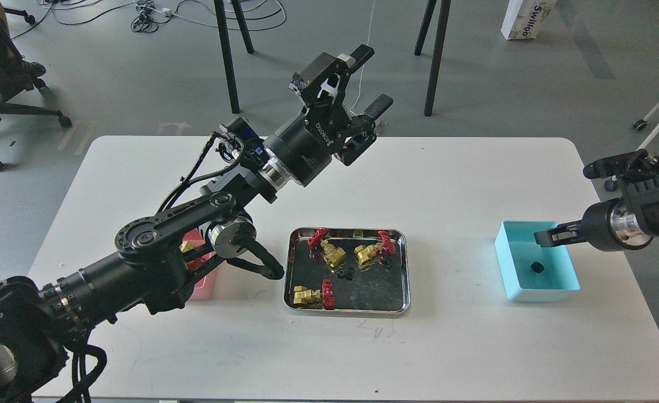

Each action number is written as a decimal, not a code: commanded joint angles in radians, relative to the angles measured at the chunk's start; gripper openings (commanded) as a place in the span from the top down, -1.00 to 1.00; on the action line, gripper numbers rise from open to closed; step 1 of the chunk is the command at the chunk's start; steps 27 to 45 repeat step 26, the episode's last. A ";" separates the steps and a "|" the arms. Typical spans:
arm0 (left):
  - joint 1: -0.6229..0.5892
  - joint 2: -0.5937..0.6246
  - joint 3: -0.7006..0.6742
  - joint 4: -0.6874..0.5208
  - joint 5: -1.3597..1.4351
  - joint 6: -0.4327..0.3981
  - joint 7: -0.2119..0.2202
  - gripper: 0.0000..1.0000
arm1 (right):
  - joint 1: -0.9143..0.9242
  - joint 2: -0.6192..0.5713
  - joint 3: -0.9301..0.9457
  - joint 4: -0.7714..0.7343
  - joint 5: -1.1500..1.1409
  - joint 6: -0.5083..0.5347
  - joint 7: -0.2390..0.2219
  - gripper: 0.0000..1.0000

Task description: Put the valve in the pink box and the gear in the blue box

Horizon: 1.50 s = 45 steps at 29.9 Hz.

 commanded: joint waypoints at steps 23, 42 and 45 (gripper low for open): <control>-0.118 0.107 -0.179 0.515 -0.322 -0.293 0.000 -0.88 | -0.161 0.339 0.661 -0.369 1.541 0.009 0.209 -1.00; -0.118 0.100 -0.178 0.515 -0.322 -0.293 0.000 -0.89 | -0.169 0.359 0.687 -0.369 1.541 0.009 0.210 -1.00; -0.118 0.100 -0.178 0.515 -0.322 -0.293 0.000 -0.89 | -0.169 0.359 0.687 -0.369 1.541 0.009 0.210 -1.00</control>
